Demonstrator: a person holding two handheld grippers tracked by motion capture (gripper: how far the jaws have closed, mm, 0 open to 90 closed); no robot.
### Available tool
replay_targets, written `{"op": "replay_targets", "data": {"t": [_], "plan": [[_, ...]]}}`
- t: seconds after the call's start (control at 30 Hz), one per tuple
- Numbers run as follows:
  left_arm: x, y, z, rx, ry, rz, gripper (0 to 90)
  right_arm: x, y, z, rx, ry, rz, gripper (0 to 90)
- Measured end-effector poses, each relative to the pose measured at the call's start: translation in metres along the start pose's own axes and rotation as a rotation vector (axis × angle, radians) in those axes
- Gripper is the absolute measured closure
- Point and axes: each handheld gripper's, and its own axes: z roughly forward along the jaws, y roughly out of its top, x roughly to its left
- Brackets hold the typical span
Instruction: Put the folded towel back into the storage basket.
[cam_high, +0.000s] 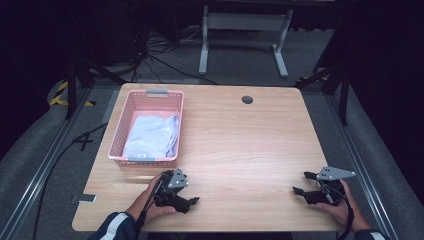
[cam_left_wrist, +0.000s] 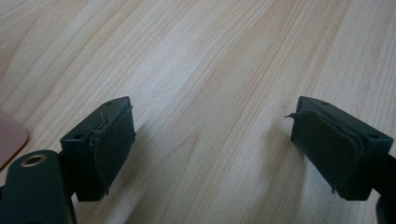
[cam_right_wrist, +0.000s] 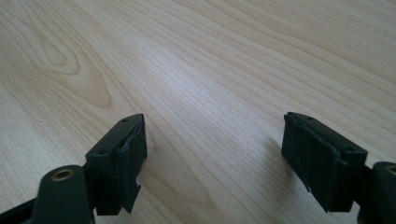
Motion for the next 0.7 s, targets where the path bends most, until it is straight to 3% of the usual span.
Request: {"op": "replay_targets", "data": {"t": [0.7], "plan": [[0.0029, 0.0039, 0.004, 0.016, -0.003, 0.012, 7.6, -0.0002, -0.0003, -0.0003, 0.003, -0.011, 0.008, 21.2]]}}
